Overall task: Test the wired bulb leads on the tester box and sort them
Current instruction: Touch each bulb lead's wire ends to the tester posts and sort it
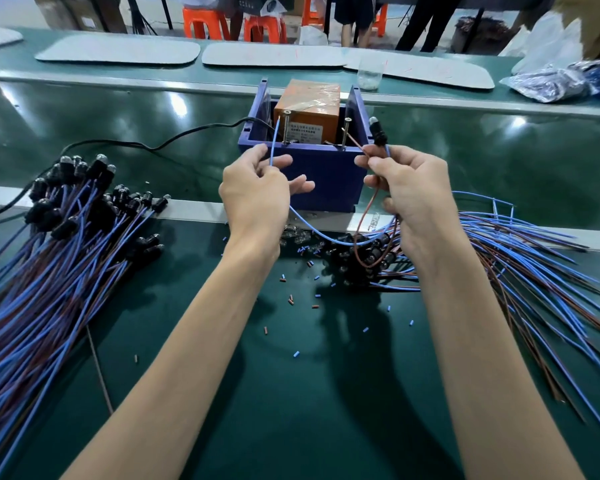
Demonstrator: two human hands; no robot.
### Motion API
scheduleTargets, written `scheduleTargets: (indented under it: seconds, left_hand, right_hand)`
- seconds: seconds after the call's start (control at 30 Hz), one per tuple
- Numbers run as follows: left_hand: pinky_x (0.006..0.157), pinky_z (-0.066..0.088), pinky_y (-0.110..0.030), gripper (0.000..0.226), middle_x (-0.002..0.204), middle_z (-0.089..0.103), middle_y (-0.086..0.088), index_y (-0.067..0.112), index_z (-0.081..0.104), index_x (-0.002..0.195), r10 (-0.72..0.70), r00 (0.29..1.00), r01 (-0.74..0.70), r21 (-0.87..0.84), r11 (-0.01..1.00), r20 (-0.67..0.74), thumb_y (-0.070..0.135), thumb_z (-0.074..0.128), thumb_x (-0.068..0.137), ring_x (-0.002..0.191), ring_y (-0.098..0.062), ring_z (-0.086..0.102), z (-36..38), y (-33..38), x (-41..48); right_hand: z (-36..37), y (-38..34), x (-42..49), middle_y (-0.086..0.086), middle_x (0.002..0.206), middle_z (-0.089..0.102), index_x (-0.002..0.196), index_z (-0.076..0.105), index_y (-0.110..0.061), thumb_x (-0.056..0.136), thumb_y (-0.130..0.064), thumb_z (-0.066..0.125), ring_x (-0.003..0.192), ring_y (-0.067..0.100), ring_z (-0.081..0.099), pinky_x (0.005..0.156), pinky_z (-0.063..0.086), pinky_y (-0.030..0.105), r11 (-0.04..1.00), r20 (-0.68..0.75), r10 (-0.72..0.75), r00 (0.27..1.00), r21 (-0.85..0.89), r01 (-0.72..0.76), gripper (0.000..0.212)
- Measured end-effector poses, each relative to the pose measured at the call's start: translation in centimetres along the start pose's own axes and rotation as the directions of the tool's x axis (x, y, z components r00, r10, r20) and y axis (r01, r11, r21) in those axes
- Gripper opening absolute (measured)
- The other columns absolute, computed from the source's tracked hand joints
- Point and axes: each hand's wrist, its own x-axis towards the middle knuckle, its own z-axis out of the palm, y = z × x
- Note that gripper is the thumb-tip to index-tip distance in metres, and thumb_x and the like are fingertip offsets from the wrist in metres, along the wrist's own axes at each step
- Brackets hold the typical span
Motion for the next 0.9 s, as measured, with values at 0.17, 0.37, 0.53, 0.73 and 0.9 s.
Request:
scheduleTargets:
  seconds: [0.17,0.37,0.53,0.73,0.9]
  left_hand:
    - [0.058,0.051,-0.014,0.041,0.089,0.065,0.004,0.006,0.057,0.126,-0.009,1.0,0.009,0.04,0.999,0.016,-0.004,0.034,0.094,0.048,-0.009,0.066,-0.3,-0.1,0.2]
    - [0.061,0.054,-0.017,0.045,0.086,0.069,0.0,0.009,0.057,0.127,-0.031,0.984,-0.008,0.215,0.977,0.176,-0.007,0.035,0.091,0.054,-0.012,0.069,-2.4,0.5,1.9]
    - [0.068,0.057,-0.022,0.043,0.085,0.069,0.001,0.013,0.058,0.119,-0.046,0.973,-0.018,0.271,0.963,0.227,-0.007,0.036,0.088,0.053,-0.012,0.068,-3.1,0.8,2.4]
    - [0.061,0.055,-0.018,0.038,0.082,0.068,-0.001,0.011,0.06,0.11,-0.066,0.969,-0.004,0.281,0.96,0.238,-0.009,0.036,0.088,0.049,-0.01,0.066,-3.6,1.2,2.8]
    - [0.059,0.055,-0.017,0.036,0.081,0.067,-0.003,0.009,0.061,0.108,-0.07,0.965,-0.004,0.279,0.96,0.253,-0.009,0.036,0.089,0.048,-0.01,0.065,-4.0,1.5,3.0]
  right_hand:
    - [-0.1,0.0,0.1,-0.003,0.081,0.07,0.089,0.068,-0.015,0.091,0.0,0.052,0.047,-0.004,0.052,0.041,0.034,0.006,1.0,-0.008,-0.004,1.0,-0.01,0.004,0.021]
    - [-0.3,0.1,0.1,-0.002,0.082,0.071,0.091,0.068,-0.015,0.091,-0.001,0.053,0.049,-0.004,0.052,0.041,0.035,0.007,1.0,0.004,0.003,1.0,-0.012,-0.002,0.02]
    - [0.0,0.1,0.0,-0.003,0.081,0.07,0.092,0.068,-0.014,0.093,-0.005,0.055,0.048,-0.004,0.05,0.041,0.034,0.006,1.0,0.005,-0.008,1.0,-0.006,0.008,0.016]
    - [-0.1,0.3,0.0,-0.003,0.08,0.07,0.093,0.068,-0.014,0.093,-0.006,0.055,0.046,-0.003,0.046,0.041,0.032,0.007,1.0,0.0,-0.014,1.0,-0.027,0.014,0.015]
    - [-0.1,0.5,0.2,-0.007,0.075,0.071,0.086,0.069,-0.018,0.091,-0.006,0.056,0.048,-0.001,0.044,0.042,0.032,0.006,0.998,-0.013,-0.011,1.0,-0.057,0.01,0.018]
